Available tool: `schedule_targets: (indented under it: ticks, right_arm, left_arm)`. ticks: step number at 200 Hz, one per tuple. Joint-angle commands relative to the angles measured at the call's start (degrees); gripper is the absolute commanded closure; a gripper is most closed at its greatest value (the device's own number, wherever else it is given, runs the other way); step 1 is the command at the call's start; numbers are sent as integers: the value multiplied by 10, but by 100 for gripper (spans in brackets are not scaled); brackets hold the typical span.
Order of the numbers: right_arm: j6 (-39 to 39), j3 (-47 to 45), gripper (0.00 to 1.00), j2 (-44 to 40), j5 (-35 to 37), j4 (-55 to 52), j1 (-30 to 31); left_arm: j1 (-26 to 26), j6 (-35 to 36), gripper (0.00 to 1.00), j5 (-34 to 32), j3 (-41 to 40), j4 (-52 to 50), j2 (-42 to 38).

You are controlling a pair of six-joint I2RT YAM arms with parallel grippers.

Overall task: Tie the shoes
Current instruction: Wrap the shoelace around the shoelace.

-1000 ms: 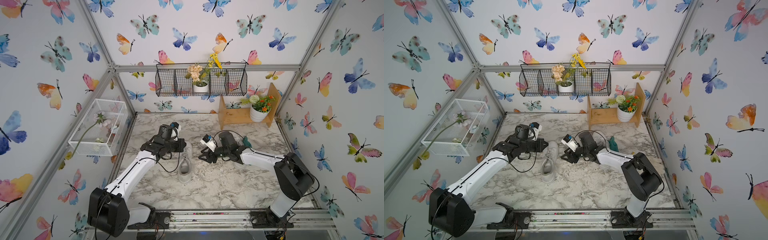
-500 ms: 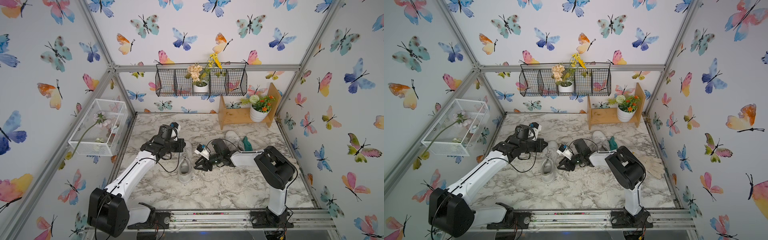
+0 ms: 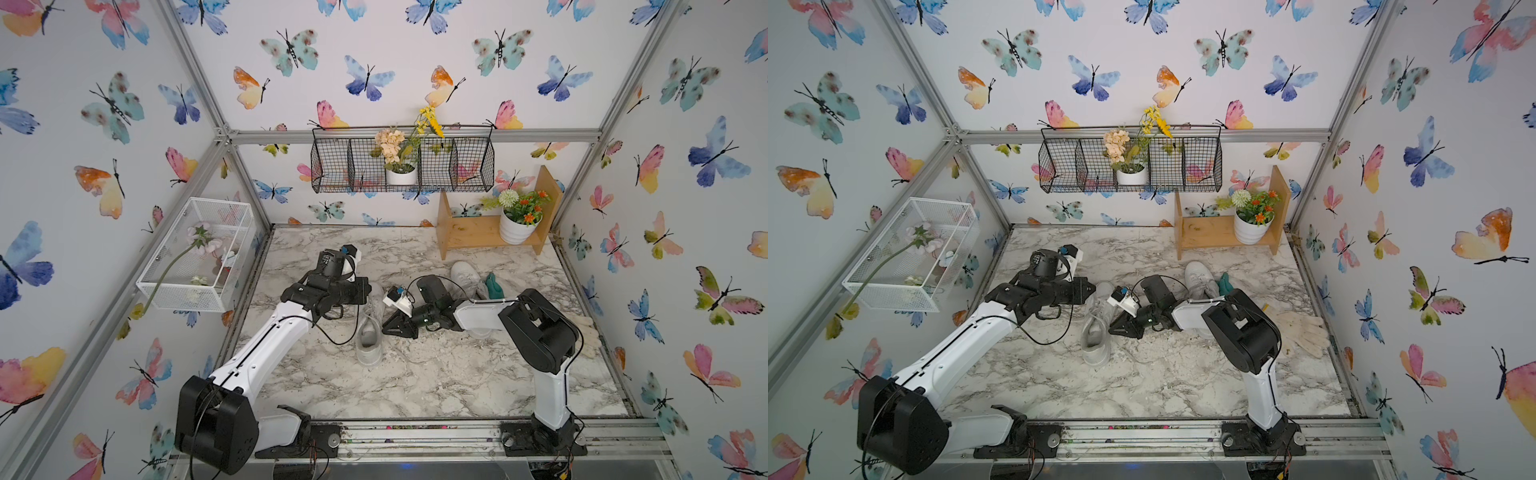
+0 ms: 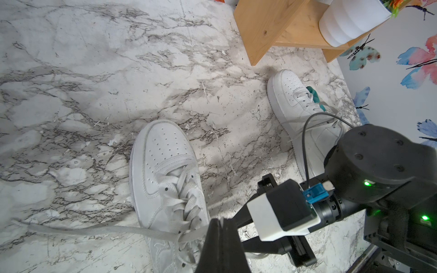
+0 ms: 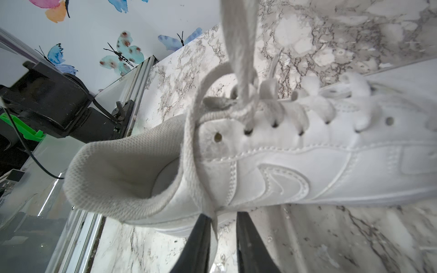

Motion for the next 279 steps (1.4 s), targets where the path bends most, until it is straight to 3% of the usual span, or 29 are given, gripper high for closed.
schedule_targets:
  ticks: [1,30,58,105,147,177,232,279]
  right_arm:
    - [5,7,78,2,-23,14,5]
    - [2,0,82,-4,-33,13,6]
    - [7,-2,98,-8,-39,17,6]
    - [19,-44,98,-89,56,-6,1]
    - [56,-63,98,-137,170,-60,-24]
    - [81,-72,98,-167,174,-76,-55]
    - [94,-41,98,-170,159,-122,-56]
    - [115,-13,98,-172,142,-131,-55]
  left_arm:
    - [4,0,100,-10,-5,3,-3]
    - [6,0,100,-10,-5,3,-3]
    - [7,1,100,-11,-6,2,-4]
    - [11,13,100,-26,-20,-11,-35]
    - [12,40,100,8,-47,-16,-81]
    - [12,51,100,35,-74,-13,-108]
    - [1,62,100,74,-113,0,-142]
    - [-44,49,100,67,-134,9,-139]
